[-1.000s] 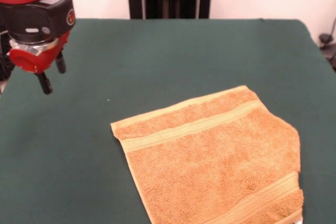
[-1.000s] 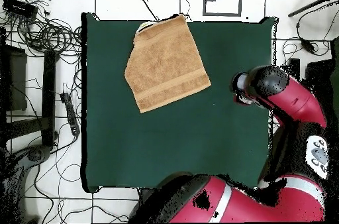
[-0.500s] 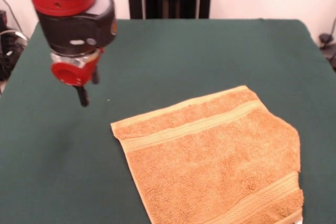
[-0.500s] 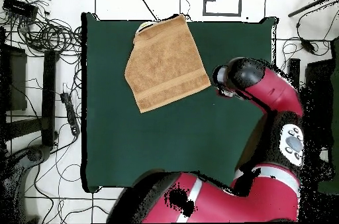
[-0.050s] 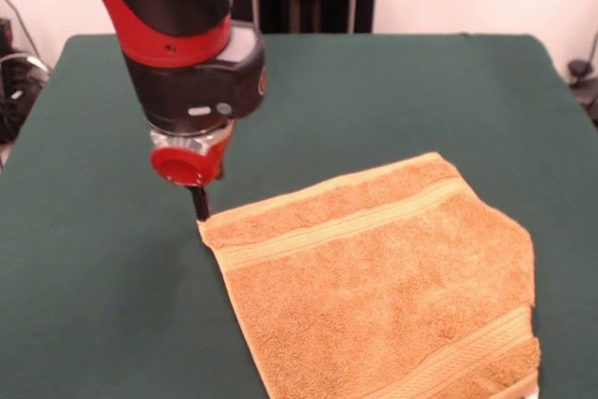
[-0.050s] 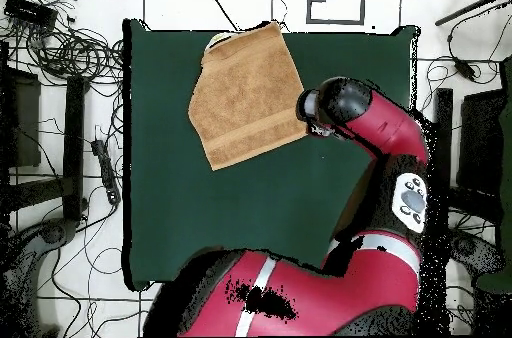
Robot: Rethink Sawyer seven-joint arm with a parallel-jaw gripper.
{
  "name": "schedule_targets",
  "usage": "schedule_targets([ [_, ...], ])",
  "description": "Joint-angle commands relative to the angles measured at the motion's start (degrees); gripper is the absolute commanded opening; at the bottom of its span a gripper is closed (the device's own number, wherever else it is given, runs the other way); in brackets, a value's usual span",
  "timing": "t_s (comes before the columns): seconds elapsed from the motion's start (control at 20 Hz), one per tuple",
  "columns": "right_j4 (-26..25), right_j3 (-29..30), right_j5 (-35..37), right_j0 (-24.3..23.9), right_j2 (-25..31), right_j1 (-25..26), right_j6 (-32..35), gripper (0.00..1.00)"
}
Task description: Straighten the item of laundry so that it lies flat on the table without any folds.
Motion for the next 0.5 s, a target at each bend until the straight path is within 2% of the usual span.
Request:
schedule_targets([
  [0.05, 4.31, -0.17, -5.91, 1.94, 1.32, 6.04, 18.3, 1.0],
  [0.5, 7.68, -0.71, -11.81, 2.15, 1.88, 10.29, 16.53, 1.0],
])
